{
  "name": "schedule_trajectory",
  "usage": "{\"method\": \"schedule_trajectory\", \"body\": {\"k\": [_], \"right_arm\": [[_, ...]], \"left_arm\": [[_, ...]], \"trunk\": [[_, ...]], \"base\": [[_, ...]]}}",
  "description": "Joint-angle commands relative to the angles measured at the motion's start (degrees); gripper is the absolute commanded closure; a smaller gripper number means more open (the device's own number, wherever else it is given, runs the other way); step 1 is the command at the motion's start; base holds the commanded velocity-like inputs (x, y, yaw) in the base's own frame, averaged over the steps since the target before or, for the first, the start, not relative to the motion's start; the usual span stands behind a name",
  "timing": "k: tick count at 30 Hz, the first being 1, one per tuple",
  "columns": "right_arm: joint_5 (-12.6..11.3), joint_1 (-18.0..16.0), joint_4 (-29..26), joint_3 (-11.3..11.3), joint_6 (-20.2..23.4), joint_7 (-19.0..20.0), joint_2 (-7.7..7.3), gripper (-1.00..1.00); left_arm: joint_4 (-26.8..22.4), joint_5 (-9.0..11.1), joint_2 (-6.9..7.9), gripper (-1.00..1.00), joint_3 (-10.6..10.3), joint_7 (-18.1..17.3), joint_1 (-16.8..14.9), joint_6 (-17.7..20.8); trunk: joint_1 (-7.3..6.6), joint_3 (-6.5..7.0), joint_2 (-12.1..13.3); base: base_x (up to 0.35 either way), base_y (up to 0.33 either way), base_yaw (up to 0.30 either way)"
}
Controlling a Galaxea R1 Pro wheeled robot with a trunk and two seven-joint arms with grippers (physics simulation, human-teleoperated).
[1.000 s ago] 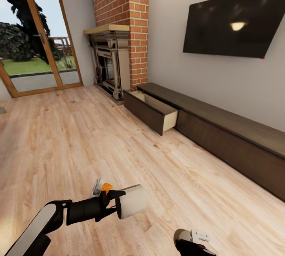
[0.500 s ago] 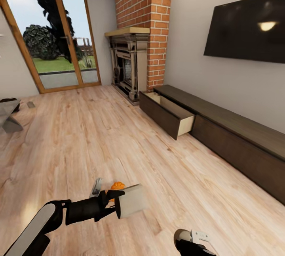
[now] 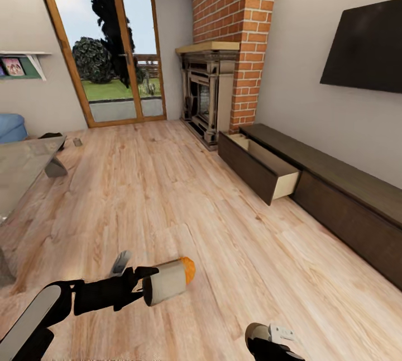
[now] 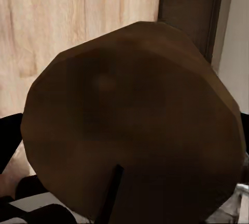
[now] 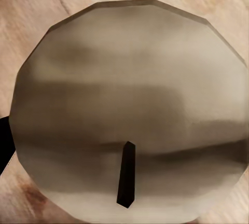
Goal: Place each of the two pumpkins and all three candles from the living room inside a cabinet in the living room (use any cabinet), then make sure every cabinet is closed, and position the cauldron so it is next to a table in the living room.
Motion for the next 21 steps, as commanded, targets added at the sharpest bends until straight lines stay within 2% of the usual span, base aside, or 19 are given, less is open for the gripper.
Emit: {"method": "schedule_trajectory", "body": {"k": [1,3,7,8,10,13,14,15,16,17,21], "right_arm": [[-0.6,0.0,-0.2,0.5,0.1,-0.6,-0.1,1.0],[-0.6,0.0,-0.2,0.5,0.1,-0.5,-0.1,1.0],[-0.6,0.0,-0.2,0.5,0.1,-0.5,-0.1,1.0],[-0.5,0.0,-0.2,0.5,0.1,-0.6,-0.1,1.0],[-0.5,0.0,-0.2,0.6,0.1,-0.6,-0.1,1.0],[-0.4,0.0,-0.2,0.6,0.1,-0.5,-0.1,1.0],[-0.5,0.0,-0.2,0.6,0.1,-0.5,-0.1,1.0],[-0.5,0.0,-0.2,0.6,0.1,-0.5,-0.1,1.0],[-0.5,0.0,-0.2,0.6,0.1,-0.5,-0.1,1.0],[-0.5,0.0,-0.2,0.6,0.1,-0.5,-0.1,1.0],[-0.4,0.0,-0.2,0.6,0.1,-0.5,-0.1,1.0]], "left_arm": [[0.0,1.2,0.03,1.0,0.3,1.8,0.0,-0.1],[0.0,1.1,0.07,1.0,1.5,5.5,0.1,-0.1],[0.0,1.0,0.03,1.0,5.8,15.0,0.1,-0.1],[0.0,0.4,-0.01,1.0,6.7,18.4,0.1,-0.2],[0.0,-1.1,-0.13,1.0,7.3,21.6,0.1,-0.3],[0.0,-3.6,-0.39,1.0,7.4,23.5,0.1,-0.5],[0.0,-5.4,-0.52,1.0,7.4,24.0,0.1,-0.6],[0.0,-6.0,-0.57,1.0,7.4,24.1,0.1,-0.6],[0.0,-7.9,-0.69,1.0,7.4,24.3,0.1,-0.8],[0.0,-8.9,-0.81,1.0,7.3,24.4,0.1,-0.8],[0.0,-10.6,-1.64,1.0,7.2,24.4,0.1,-1.0]], "trunk": [[-0.23,0.13,0.4],[-0.67,0.49,1.2],[-1.55,1.21,2.8],[-1.77,1.39,3.2],[-2.21,1.75,4.0],[-2.87,2.29,5.2],[-3.09,2.47,5.6],[-3.31,2.65,6.0],[-3.53,2.83,6.4],[-3.75,3.01,6.8],[-4.63,3.72,8.4]], "base": [[0.0,0.0,0.272],[0.0,0.0,0.272],[0.0,0.0,0.272],[0.0,0.0,0.272],[0.0,0.0,0.272],[0.0,0.0,0.272],[0.0,0.0,0.272],[0.0,0.0,0.272],[0.0,0.0,0.272],[0.0,0.0,0.272],[0.0,0.0,0.272]]}}
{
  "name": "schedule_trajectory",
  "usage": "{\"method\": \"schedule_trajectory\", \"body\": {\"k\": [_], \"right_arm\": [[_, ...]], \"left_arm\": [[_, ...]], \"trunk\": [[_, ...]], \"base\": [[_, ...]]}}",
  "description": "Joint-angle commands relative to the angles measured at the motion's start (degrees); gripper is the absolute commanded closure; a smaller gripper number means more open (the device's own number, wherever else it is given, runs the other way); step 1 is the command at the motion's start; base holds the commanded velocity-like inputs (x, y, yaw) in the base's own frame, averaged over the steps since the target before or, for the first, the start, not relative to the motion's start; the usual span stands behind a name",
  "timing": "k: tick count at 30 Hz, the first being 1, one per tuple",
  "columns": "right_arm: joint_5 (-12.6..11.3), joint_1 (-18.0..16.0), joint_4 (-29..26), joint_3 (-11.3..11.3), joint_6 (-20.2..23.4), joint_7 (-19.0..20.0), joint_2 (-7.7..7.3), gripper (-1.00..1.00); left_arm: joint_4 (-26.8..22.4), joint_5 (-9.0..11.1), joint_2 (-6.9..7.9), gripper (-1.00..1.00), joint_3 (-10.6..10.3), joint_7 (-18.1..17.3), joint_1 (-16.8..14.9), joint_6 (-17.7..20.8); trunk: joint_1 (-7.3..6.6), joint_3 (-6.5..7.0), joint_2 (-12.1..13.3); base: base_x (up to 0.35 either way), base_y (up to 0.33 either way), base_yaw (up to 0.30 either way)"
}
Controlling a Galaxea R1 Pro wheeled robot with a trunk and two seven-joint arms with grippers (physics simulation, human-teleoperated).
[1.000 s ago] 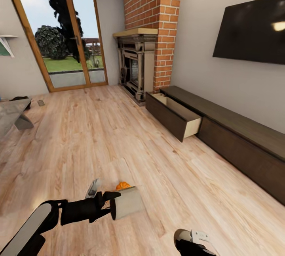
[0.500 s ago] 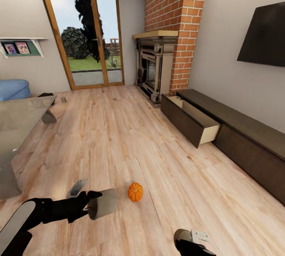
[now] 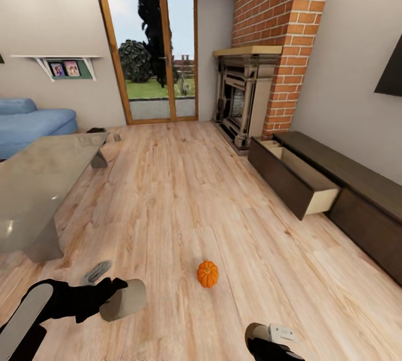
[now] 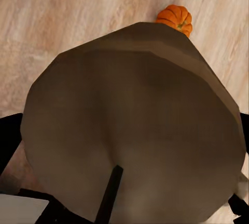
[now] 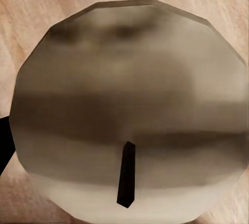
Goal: Place each of the two pumpkins and all three candles from the living room inside a cabinet in the living room (use any cabinet), then make sure every cabinet is closed, and position the cauldron so it is next to a table in the living room.
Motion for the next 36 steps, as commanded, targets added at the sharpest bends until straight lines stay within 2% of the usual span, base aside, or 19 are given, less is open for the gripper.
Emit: {"method": "schedule_trajectory", "body": {"k": [1,3,5,8,11,13,16,17,19,21,27,36], "right_arm": [[-0.6,0.0,-0.2,0.5,0.1,-0.6,-0.1,1.0],[-0.5,0.0,-0.2,0.5,0.1,-0.5,-0.1,1.0],[-0.4,0.0,-0.2,0.5,0.1,-0.5,-0.1,1.0],[-0.4,0.0,-0.2,0.5,0.1,-0.5,-0.1,1.0],[-0.3,0.0,-0.2,0.6,0.1,-0.6,-0.1,1.0],[-0.3,0.0,-0.3,0.6,0.1,-0.5,-0.1,1.0],[-0.3,0.0,-0.3,0.7,-0.2,-0.6,-0.1,1.0],[-0.3,0.0,-0.3,0.7,-0.3,-0.6,-0.1,1.0],[-0.2,-0.1,-0.3,0.7,-0.3,-0.6,-0.1,1.0],[-0.2,0.0,-0.3,0.7,-0.4,-0.6,-0.1,1.0],[0.0,-0.1,-0.3,0.9,-2.1,-0.6,-0.1,1.0],[-0.1,0.0,-0.4,0.8,-3.0,-0.6,-0.13,1.0]], "left_arm": [[0.0,0.4,-0.1,1.0,0.0,0.4,-0.1,0.2],[0.0,0.1,-1.07,1.0,-0.8,0.3,-0.1,0.1],[0.0,-1.6,-2.03,1.0,-1.5,0.3,-0.1,0.0],[3.6,-6.5,-2.53,1.0,-1.8,-0.2,-0.1,-0.8],[8.6,-11.7,-3.68,1.0,-2.8,-0.5,-0.1,-4.9],[10.1,-15.4,-4.88,1.0,-5.2,-0.6,-0.1,-9.2],[11.9,-20.9,-5.68,1.0,-10.0,-0.8,-0.1,-16.7],[14.5,-22.8,-5.86,1.0,-13.1,-1.9,-0.1,-21.9],[16.5,-23.7,-5.88,1.0,-15.9,-4.5,-0.1,-25.4],[18.5,-24.3,-5.89,1.0,-17.8,-7.9,-0.1,-27.4],[21.6,-25.4,-5.95,1.0,-19.1,-10.1,-0.1,-32.0],[23.4,-25.8,-5.97,1.0,-20.1,-10.3,-0.1,-32.9]], "trunk": [[-0.23,0.13,0.4],[-0.67,0.49,1.2],[-1.11,0.85,2.0],[-1.77,1.39,3.2],[-2.43,1.93,4.4],[-2.87,2.29,5.2],[-3.53,2.83,6.4],[-3.75,3.01,6.8],[-3.97,3.19,7.2],[-3.97,3.19,7.2],[-3.97,3.19,7.2],[-3.97,3.19,7.2]], "base": [[0.0,0.0,0.272],[0.0,0.0,0.272],[0.0,0.0,0.272],[0.0,0.0,0.272],[0.0,0.0,0.272],[0.0,0.0,0.272],[0.0,0.0,0.272],[0.0,0.0,0.272],[0.0,0.0,0.265],[0.0,0.0,0.147],[0.0,0.0,0.029],[0.079,0.13,0.002]]}}
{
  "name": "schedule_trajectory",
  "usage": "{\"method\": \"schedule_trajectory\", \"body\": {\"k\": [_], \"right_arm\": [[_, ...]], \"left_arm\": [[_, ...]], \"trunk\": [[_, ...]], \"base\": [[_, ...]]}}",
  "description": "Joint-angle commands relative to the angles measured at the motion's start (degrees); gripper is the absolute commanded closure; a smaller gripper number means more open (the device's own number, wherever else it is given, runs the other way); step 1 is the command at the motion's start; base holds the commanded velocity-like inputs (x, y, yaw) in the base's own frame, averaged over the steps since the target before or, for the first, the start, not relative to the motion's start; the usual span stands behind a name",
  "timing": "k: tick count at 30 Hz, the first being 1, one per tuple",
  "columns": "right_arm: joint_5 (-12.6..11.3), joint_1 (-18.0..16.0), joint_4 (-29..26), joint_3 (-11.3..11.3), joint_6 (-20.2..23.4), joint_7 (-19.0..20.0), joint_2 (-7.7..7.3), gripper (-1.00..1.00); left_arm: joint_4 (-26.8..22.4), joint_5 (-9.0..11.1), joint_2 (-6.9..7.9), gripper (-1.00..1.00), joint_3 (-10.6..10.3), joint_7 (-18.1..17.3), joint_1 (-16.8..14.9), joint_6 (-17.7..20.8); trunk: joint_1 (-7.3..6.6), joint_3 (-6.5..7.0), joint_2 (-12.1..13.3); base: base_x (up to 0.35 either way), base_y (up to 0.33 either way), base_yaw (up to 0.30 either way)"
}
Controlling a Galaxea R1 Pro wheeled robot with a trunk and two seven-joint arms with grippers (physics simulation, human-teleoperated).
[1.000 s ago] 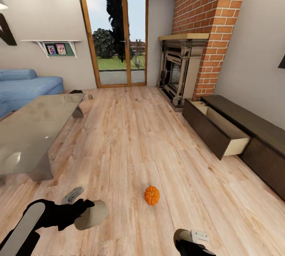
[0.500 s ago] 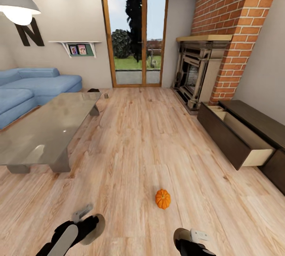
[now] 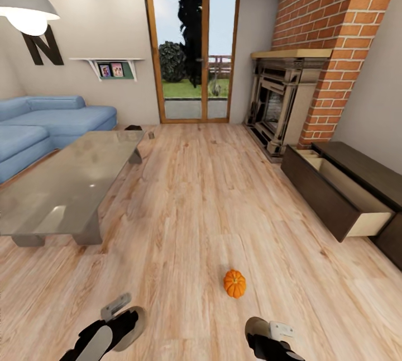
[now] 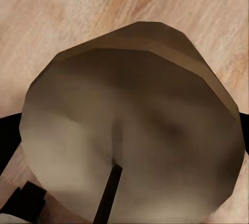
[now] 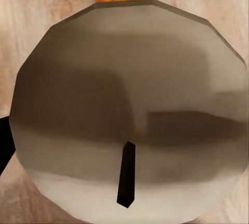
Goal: Place each of the two pumpkins and all three candles from the living room inside a cabinet in the living room (use any cabinet), then make sure every cabinet is closed, and position the cauldron so it is next to a table in the living room.
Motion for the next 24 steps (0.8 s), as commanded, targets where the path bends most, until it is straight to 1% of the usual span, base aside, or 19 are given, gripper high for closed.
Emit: {"method": "schedule_trajectory", "body": {"k": [1,12,18,24], "right_arm": [[-0.6,0.0,-0.2,0.5,0.2,-0.6,-0.12,1.0],[-0.8,-0.1,-0.1,0.3,0.2,-0.6,-0.11,1.0],[-1.1,-0.1,0.0,0.2,0.4,-0.2,-0.07,1.0],[-1.2,-0.1,-0.1,0.1,0.3,0.9,-0.06,1.0]], "left_arm": [[0.0,0.1,0.06,1.0,-0.2,0.3,-0.1,0.1],[0.1,0.1,0.06,1.0,-0.7,0.3,-0.1,0.1],[0.1,0.2,0.06,1.0,-1.5,0.3,-0.1,0.1],[0.1,0.2,0.06,1.0,-1.5,0.3,-0.1,0.1]], "trunk": [[0.01,-0.05,0.0],[0.01,0.01,0.0],[0.01,0.3,0.0],[0.01,0.5,0.0]], "base": [[0.161,0.255,0.0],[0.224,0.249,-0.014],[0.289,0.164,-0.207],[0.195,0.034,-0.227]]}}
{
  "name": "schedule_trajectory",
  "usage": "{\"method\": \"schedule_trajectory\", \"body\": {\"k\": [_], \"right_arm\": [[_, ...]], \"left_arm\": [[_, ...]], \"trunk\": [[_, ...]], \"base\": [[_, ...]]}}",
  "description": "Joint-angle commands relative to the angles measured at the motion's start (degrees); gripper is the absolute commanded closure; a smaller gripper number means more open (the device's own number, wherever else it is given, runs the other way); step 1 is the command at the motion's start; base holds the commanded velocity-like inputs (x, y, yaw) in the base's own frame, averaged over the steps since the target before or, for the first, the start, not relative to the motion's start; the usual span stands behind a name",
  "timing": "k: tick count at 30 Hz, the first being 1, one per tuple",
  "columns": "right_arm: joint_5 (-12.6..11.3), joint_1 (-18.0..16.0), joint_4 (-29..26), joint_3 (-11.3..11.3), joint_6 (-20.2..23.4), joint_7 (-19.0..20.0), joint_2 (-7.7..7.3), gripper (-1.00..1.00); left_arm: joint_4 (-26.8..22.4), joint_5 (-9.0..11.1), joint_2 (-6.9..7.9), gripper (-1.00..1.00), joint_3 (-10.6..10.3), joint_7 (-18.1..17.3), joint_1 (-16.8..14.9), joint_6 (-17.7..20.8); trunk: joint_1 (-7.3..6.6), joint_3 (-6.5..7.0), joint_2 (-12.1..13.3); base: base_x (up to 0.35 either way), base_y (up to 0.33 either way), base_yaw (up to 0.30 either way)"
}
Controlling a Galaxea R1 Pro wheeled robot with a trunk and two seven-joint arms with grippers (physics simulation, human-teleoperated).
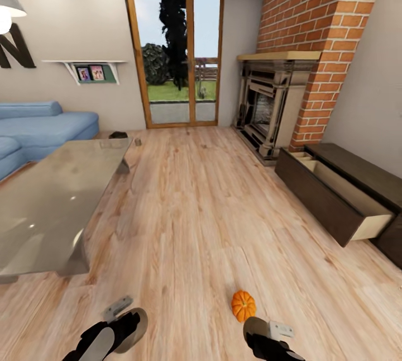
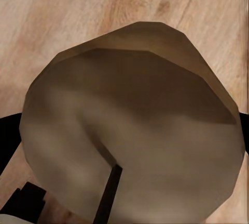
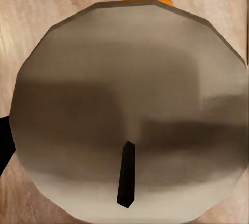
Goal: Place each of the two pumpkins and all three candles from the living room inside a cabinet in the living room (use any cabinet), then make sure every cabinet is closed, and position the cauldron so it is next to a table in the living room.
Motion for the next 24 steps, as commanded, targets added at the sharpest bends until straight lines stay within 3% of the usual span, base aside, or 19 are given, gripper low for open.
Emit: {"method": "schedule_trajectory", "body": {"k": [1,15,24], "right_arm": [[-0.5,0.0,-0.1,0.5,0.1,-0.5,-0.08,1.0],[-0.5,0.0,-0.2,0.4,0.1,-0.4,-0.13,1.0],[-0.6,0.0,-0.2,0.4,0.3,-0.4,-0.12,1.0]], "left_arm": [[-0.1,0.1,0.06,1.0,-0.1,0.3,0.0,0.2],[-0.1,0.2,0.06,1.0,-0.2,0.3,0.0,0.2],[-0.1,0.2,0.06,1.0,-0.2,0.2,0.0,0.2]], "trunk": [[0.01,-0.02,0.0],[0.01,0.52,0.0],[0.01,0.87,0.0]], "base": [[0.114,0.005,-0.229],[0.105,0.064,-0.256],[0.07,0.207,-0.26]]}}
